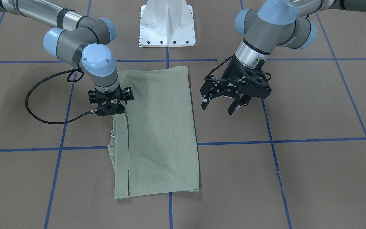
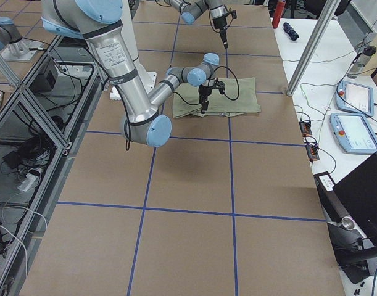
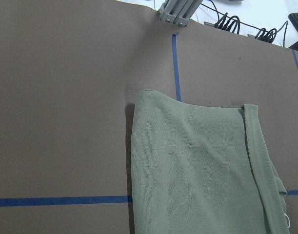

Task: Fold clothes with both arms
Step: 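Lower the right gripper onto the side edge near the collar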

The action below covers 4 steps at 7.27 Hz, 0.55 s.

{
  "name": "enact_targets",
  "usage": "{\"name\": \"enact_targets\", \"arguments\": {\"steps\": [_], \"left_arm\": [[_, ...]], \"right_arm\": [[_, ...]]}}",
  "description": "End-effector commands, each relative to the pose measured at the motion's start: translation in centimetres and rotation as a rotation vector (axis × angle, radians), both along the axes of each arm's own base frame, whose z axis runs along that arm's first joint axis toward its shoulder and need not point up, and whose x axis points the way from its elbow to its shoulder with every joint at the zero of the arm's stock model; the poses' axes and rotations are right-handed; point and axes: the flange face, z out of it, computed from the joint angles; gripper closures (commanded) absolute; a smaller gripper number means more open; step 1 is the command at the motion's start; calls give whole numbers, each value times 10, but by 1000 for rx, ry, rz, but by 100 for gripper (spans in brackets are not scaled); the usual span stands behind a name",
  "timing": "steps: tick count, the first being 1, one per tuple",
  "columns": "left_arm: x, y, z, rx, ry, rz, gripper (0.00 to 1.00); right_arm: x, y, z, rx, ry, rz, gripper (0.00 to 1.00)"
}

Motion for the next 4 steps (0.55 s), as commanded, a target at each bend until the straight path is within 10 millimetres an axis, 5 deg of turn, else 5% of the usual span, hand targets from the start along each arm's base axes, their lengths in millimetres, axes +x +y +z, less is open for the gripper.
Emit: {"name": "enact_targets", "arguments": {"steps": [1, 4], "left_arm": [[1, 0, 3, -2, -2, 2, 0], [0, 1, 1, 0, 1, 0, 0]], "right_arm": [[-4, 0, -2, 66, 0, -34, 0], [-24, -19, 9, 223, -131, -19, 13]]}}
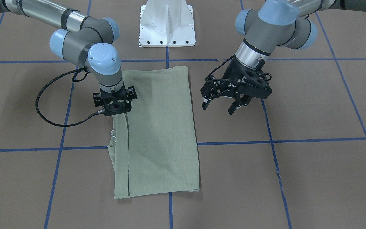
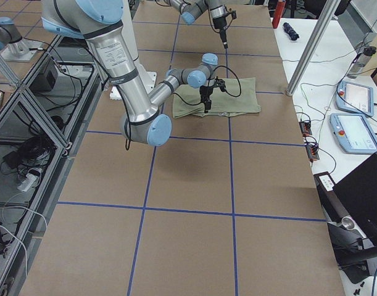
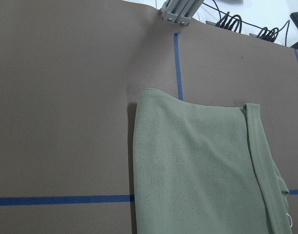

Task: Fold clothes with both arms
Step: 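Lower the right gripper onto the side edge near the collar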

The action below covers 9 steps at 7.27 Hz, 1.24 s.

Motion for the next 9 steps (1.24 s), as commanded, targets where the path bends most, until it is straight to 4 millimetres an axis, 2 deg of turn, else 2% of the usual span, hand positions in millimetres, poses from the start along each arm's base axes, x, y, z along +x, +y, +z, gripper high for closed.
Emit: {"name": "enact_targets", "arguments": {"steps": [1, 2, 5, 9], "left_arm": [[0, 0, -3, 4, 4, 0, 0], [0, 0, -4, 3, 5, 0, 0], [-1, 0, -3, 2, 4, 0, 0], [0, 1, -4, 4, 6, 1, 0]], "right_arm": [[-8, -6, 7, 35, -51, -4, 24], [-7, -5, 4, 33, -57, -7, 34], [-5, -4, 2, 26, -66, -15, 44], [23, -13, -10, 17, -77, 9, 39]]}}
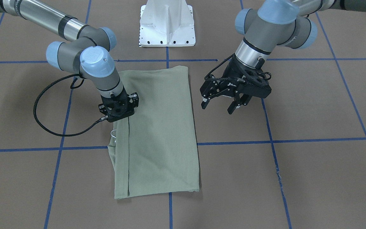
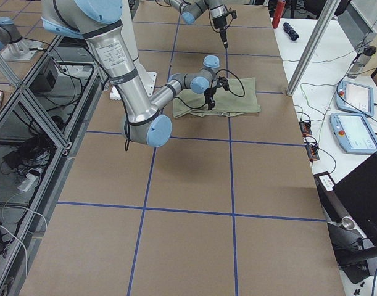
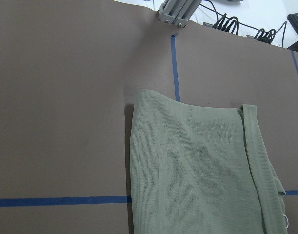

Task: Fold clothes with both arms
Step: 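Lower the right gripper onto the side edge near the collar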

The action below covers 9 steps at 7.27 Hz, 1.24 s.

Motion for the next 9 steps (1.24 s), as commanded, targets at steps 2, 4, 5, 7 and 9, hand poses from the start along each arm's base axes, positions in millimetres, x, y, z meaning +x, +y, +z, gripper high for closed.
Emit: {"name": "enact_targets", "arguments": {"steps": [2, 4, 5, 7, 9], "left_arm": [[0, 0, -1, 1, 1, -1, 0], [1, 0, 0, -1, -1, 1, 0], [0, 0, 0, 0, 0, -1, 0], [0, 0, -2, 2, 2, 1, 0], [0, 0, -3, 3, 3, -1, 0]], "right_arm": [[1, 0, -9, 5, 4, 5, 41], [-7, 7, -5, 4, 12, -7, 52], [-12, 9, -3, 0, 17, -13, 64], [-17, 14, -1, -3, 20, -22, 67], [-18, 16, 1, -7, 20, -28, 83]]}}
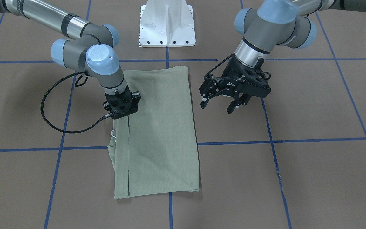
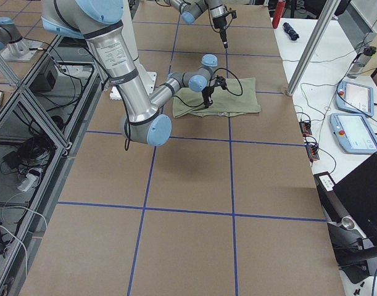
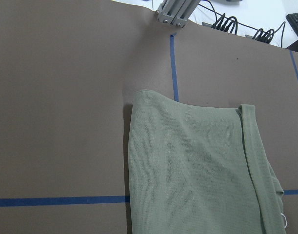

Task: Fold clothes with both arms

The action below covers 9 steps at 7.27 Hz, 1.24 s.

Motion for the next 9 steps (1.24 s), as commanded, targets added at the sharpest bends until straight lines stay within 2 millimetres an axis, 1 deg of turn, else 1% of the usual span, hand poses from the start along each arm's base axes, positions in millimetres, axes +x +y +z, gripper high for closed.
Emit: {"name": "enact_targets", "arguments": {"steps": [1, 3, 6, 7, 9], "left_arm": [[0, 0, -1, 1, 1, 0, 0], [0, 0, -4, 3, 5, 0, 0], [0, 0, -4, 3, 5, 0, 0], [0, 0, -3, 2, 4, 0, 0], [0, 0, -3, 2, 4, 0, 0]], "right_arm": [[0, 2, 4, -6, 4, -4, 83], [2, 1, 7, -9, 5, -4, 82], [2, 1, 5, -8, 2, -5, 65], [2, 1, 6, -8, 4, -4, 65], [3, 0, 7, -9, 5, -2, 68]]}}
